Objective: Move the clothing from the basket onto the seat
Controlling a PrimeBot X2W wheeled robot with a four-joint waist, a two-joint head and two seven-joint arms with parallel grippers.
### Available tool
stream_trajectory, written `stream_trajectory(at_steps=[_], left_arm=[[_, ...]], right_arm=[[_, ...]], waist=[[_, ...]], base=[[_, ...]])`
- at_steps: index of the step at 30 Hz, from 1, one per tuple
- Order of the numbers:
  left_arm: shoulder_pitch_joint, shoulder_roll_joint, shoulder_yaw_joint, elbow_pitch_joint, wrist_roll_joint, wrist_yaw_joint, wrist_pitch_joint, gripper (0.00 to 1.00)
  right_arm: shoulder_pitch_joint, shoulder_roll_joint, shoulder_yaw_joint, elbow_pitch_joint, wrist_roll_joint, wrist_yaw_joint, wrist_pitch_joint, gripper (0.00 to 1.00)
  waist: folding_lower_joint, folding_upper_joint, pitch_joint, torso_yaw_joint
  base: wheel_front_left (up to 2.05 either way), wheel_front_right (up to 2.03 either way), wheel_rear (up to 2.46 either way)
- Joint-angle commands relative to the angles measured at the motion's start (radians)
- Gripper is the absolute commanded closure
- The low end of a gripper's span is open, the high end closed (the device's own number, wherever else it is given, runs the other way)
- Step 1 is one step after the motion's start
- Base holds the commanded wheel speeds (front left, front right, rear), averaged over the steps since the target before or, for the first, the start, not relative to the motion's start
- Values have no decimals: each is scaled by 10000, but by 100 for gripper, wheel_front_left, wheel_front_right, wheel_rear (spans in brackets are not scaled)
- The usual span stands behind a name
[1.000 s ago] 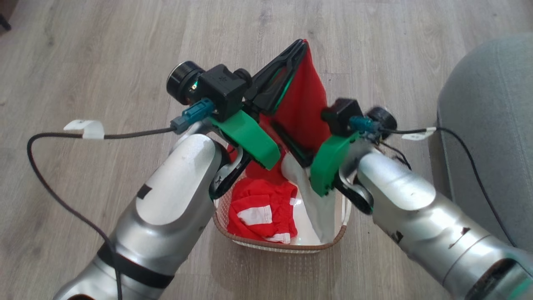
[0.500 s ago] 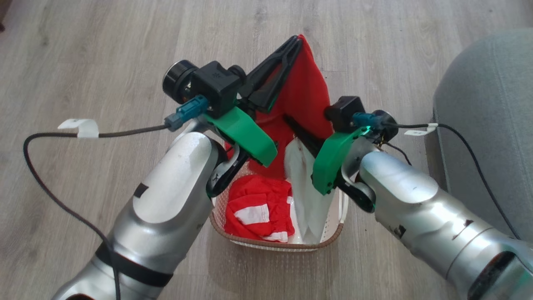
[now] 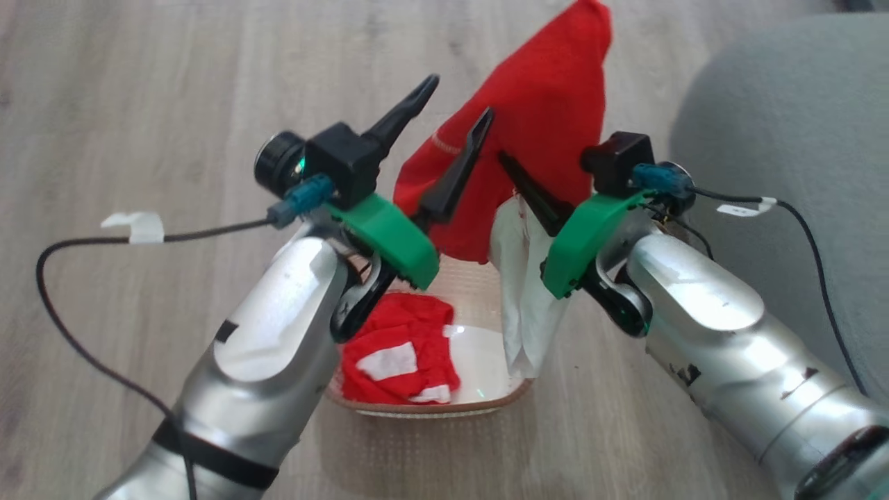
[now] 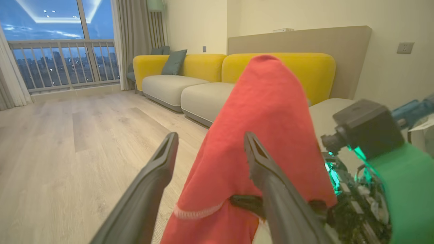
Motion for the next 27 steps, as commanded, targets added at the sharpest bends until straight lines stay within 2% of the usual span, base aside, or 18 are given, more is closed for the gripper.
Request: stream_trajectory(at_steps=[1, 19, 25, 27], left_arm=[[-220, 259, 396, -236, 83, -9, -51, 0], [1087, 858, 447, 23, 126, -10, -51, 0], [1336, 837, 642, 8, 130, -10, -51, 0], [1329, 806, 574, 12, 148, -10, -51, 0]], right_arm=[[92, 22, -190, -341, -93, -2, -132, 100], [1528, -180, -2106, -1963, -1233, -2, -133, 100], [1998, -170, -2710, -2539, -1464, -2, -133, 100], [2189, -308, -2980, -2745, -1595, -2, -133, 100]], waist=[[0, 0, 29, -431], [0, 0, 146, -4050], [0, 0, 119, -5037], [0, 0, 168, -5179]], base=[[0, 0, 0], [0, 0, 0], [0, 0, 0], [0, 0, 0]])
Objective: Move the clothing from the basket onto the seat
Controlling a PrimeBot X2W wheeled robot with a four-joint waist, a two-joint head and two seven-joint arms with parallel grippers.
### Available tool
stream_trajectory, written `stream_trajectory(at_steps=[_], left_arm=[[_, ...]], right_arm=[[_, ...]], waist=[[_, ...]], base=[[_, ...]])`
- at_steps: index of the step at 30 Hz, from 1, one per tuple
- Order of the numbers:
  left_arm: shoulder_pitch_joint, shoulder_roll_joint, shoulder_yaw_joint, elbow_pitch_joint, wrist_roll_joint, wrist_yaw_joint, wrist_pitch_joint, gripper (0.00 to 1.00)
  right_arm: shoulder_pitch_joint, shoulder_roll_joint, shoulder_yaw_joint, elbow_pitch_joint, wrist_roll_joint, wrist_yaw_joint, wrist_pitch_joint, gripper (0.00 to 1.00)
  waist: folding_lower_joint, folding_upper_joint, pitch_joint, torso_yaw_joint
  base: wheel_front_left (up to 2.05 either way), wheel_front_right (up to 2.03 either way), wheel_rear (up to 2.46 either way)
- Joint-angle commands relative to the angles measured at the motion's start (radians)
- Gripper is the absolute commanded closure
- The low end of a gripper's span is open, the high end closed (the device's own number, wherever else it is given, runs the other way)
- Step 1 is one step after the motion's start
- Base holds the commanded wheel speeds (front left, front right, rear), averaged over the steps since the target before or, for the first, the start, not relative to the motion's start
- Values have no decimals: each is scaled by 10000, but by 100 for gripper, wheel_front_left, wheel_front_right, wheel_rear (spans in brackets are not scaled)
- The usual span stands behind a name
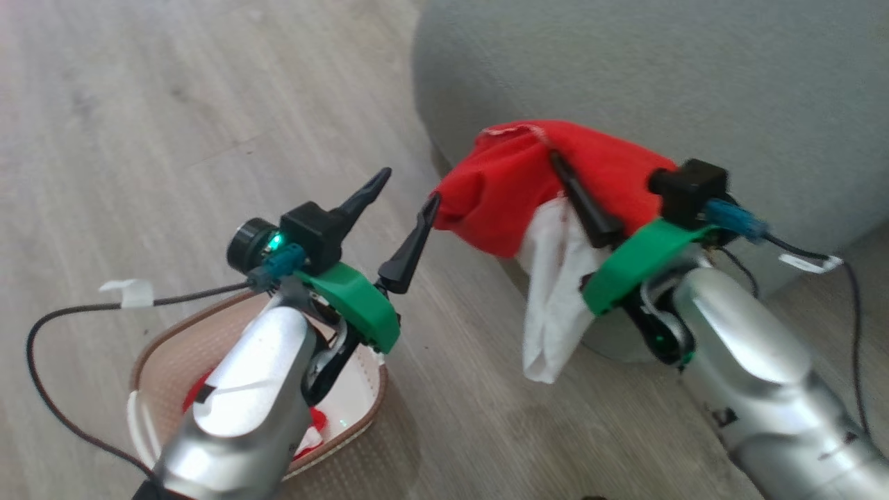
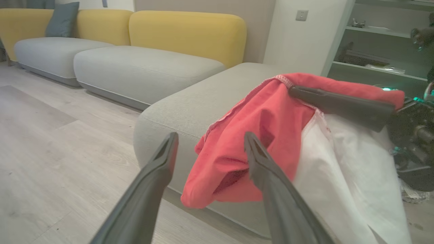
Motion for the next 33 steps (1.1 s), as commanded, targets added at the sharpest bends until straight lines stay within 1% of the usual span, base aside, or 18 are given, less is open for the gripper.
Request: stream_trajectory(at_steps=[1, 2, 4, 9, 11, 15, 20, 27, 30, 33], left_arm=[[-349, 139, 253, -286, 59, -10, -51, 0], [-451, 133, 105, -240, 31, -10, -51, 0], [-573, 122, -31, -209, -14, -10, -51, 0], [-867, 107, -349, -142, -84, -10, -51, 0], [-908, 107, -419, -147, -101, -10, -51, 0], [-1049, 217, -709, -176, -156, -10, -51, 0], [-1199, 576, -899, -279, -193, -10, -51, 0], [-1383, 1253, -959, -533, -141, -10, -51, 0], [-1556, 1457, -1124, -772, -88, -10, -51, 0], [-1837, 1568, -1467, -931, -78, -10, -51, 0]], right_arm=[[52, -79, -173, -432, -118, -2, -106, 100], [268, -195, -547, -658, -268, -2, -106, 100], [499, -288, -952, -921, -449, -2, -106, 100], [1163, -358, -1967, -1623, -900, -2, -106, 100], [1285, -378, -2095, -1737, -979, -2, -106, 100], [1250, -836, -2572, -1862, -1541, -2, -107, 100], [437, -1159, -3591, -1592, -2082, -2, -107, 100], [-1368, -924, -4644, -387, -2374, -2, -107, 100], [-2254, -931, -5227, 72, -2619, -2, -107, 100], [-3012, -930, -6102, 439, -2961, -2, -107, 100]], waist=[[0, 0, 77, -297], [0, 0, 155, -371], [0, 0, 243, -433], [0, 0, 519, -536], [0, 0, 582, -547], [0, 0, 943, -574], [0, 0, 1620, -564], [0, 0, 2849, -516], [0, 0, 3450, -266], [0, 0, 4029, 103]], base=[[0, 0, 0], [0, 0, 0], [0, 0, 0], [0, 0, 0], [0, 0, 0], [0, 0, 0], [0, 0, 0], [0, 0, 0], [0, 0, 0], [0, 0, 0]])
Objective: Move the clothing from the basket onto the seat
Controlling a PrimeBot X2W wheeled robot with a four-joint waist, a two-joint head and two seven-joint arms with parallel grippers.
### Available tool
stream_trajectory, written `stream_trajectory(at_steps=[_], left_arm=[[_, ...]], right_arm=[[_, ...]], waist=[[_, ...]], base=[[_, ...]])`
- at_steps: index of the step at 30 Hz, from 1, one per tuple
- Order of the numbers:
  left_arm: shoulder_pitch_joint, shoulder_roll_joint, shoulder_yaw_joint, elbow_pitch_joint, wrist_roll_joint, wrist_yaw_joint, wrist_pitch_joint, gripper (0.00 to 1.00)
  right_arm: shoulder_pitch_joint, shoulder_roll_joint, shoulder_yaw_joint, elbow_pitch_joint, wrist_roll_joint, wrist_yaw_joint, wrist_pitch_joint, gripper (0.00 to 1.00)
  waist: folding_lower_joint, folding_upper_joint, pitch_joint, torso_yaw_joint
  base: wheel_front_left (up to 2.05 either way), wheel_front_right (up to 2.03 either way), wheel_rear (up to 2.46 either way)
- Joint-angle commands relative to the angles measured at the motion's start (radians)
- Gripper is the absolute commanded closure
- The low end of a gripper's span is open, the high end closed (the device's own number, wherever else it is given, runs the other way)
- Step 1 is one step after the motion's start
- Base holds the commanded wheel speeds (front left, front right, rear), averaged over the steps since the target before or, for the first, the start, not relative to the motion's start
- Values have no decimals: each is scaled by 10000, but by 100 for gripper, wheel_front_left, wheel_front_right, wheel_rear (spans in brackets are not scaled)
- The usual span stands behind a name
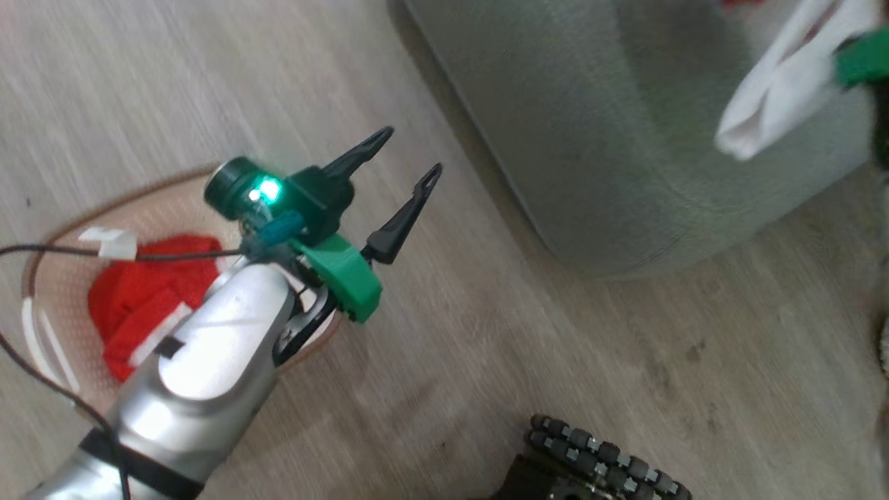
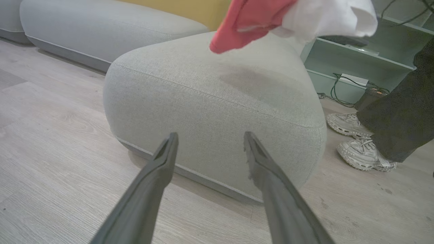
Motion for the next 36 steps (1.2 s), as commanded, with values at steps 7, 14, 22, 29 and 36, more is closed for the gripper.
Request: stream_trajectory(at_steps=[7, 14, 22, 29, 36], left_arm=[[-1147, 299, -391, -710, -122, -10, -51, 0], [-1544, 723, -389, -1135, -364, -10, -51, 0], [-1619, 1119, -285, -1421, -471, -10, -51, 0], [-1401, 1110, -200, -1536, -501, -10, -51, 0], [-1065, 947, -88, -1375, -567, -10, -51, 0]], right_arm=[[-2068, -825, -1993, 1182, -727, -2, -93, 100], [-3745, -1672, -3661, 2011, -1654, -2, 368, 100], [-4106, -1747, -5590, 2535, -2690, -2, 741, 100], [-3027, -1401, -6706, 3052, -3314, -2, 282, 16], [-1710, -1069, -6089, 3686, -3028, -2, -56, 0]], waist=[[-3, 0, 1771, 1463], [-3, 0, 2886, 2303], [-3, 0, 3593, 2984], [-3, 0, 3615, 3187], [-3, 0, 3036, 3122]], base=[[0, 0, 0], [0, 0, 0], [0, 0, 0], [0, 0, 0], [0, 0, 0]])
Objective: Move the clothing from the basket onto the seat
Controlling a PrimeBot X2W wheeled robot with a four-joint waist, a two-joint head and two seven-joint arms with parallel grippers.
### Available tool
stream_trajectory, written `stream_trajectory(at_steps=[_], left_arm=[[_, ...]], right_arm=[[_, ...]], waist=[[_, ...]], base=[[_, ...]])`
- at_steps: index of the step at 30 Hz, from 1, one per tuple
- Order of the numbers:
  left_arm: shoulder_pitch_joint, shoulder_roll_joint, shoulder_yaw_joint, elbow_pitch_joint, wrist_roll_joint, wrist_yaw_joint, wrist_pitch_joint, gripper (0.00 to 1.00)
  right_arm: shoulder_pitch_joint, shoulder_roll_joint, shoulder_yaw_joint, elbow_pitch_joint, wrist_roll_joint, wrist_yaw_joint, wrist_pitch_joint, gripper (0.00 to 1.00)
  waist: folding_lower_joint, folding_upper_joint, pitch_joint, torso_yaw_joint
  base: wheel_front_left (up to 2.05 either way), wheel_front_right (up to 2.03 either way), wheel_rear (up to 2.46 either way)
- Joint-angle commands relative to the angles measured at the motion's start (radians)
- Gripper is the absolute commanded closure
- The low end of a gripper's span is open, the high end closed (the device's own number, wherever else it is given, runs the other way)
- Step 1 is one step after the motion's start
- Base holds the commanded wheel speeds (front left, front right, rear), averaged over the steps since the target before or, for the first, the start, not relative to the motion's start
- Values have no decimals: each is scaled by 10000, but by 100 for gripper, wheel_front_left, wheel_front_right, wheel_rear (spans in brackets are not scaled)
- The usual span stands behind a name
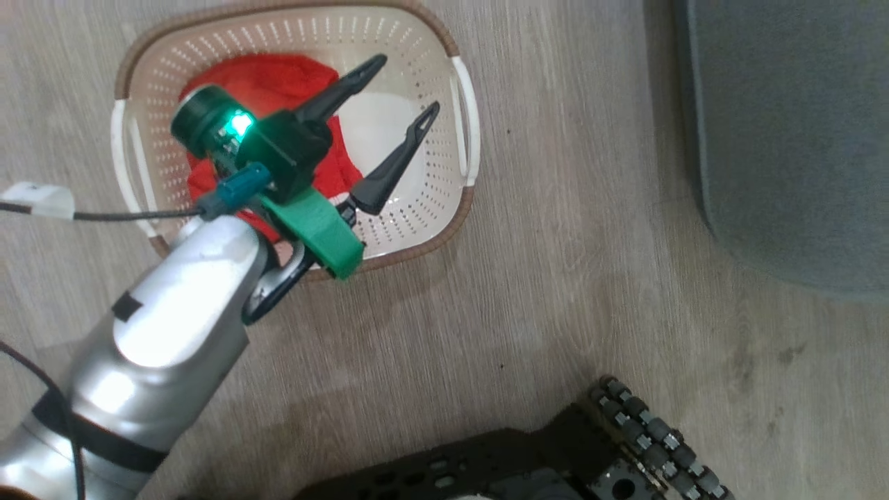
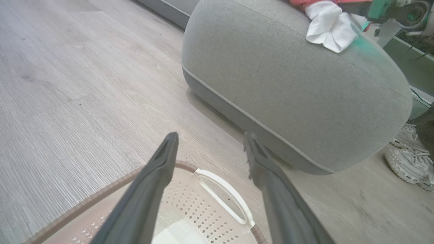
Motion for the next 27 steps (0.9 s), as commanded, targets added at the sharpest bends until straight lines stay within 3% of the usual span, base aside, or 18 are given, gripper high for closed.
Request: stream_trajectory(at_steps=[1, 8, 15, 27], left_arm=[[209, 37, 334, -263, -25, -12, -51, 0], [609, -332, 573, -46, -35, -12, -51, 0], [1323, -768, 1109, 237, -16, -12, -51, 0], [2990, -1575, 2979, 834, 409, -12, -51, 0]], right_arm=[[450, -146, 230, -261, 193, -4, -73, 0], [2310, 192, 1684, -1602, 1160, -4, -90, 0], [4147, 312, 2363, -2854, 1874, -4, -92, 0], [6328, 1207, 4257, -4978, 2055, -4, -93, 0]], waist=[[1, 0, -299, -40], [1, 0, -1349, -12], [1, 0, -2596, 284], [1, 0, -4710, 1313]], base=[[0, 0, 0], [0, 0, 0], [0, 0, 0], [0, 0, 0]])
